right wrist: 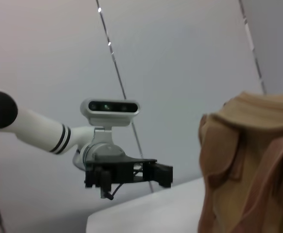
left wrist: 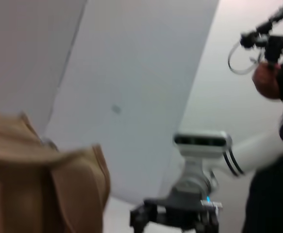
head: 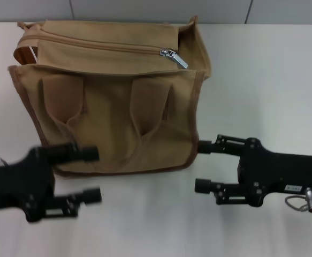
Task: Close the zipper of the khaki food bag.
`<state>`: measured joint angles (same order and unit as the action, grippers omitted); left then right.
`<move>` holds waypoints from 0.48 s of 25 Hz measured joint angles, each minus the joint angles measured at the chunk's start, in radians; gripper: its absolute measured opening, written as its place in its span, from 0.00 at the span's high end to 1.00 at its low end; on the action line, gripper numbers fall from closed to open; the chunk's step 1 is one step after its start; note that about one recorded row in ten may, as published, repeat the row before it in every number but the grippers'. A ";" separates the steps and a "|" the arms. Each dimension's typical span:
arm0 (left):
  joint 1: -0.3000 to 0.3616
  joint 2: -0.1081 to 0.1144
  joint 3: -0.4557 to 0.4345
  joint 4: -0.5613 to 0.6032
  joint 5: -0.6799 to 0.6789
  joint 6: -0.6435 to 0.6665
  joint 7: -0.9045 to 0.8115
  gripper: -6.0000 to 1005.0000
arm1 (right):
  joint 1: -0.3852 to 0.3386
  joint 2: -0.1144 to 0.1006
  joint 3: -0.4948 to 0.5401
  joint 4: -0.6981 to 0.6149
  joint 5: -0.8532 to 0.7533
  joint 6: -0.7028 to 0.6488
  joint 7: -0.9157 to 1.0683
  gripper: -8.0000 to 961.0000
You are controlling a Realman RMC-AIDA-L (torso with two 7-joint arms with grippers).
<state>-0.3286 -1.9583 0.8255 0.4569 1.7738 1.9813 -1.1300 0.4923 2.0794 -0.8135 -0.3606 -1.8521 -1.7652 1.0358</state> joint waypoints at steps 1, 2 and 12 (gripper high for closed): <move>0.000 0.000 0.000 0.000 0.000 0.000 0.000 0.22 | 0.000 0.000 0.000 0.000 0.000 0.000 0.000 0.18; 0.002 -0.003 -0.001 0.000 0.022 -0.004 0.008 0.22 | 0.002 0.001 -0.009 0.003 -0.001 0.005 0.000 0.18; 0.007 -0.024 0.002 -0.002 0.132 -0.073 0.042 0.22 | 0.022 0.004 -0.086 0.027 -0.001 0.061 -0.002 0.18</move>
<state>-0.3212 -1.9820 0.8274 0.4550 1.9055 1.9084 -1.0881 0.5147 2.0834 -0.8992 -0.3334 -1.8532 -1.7039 1.0336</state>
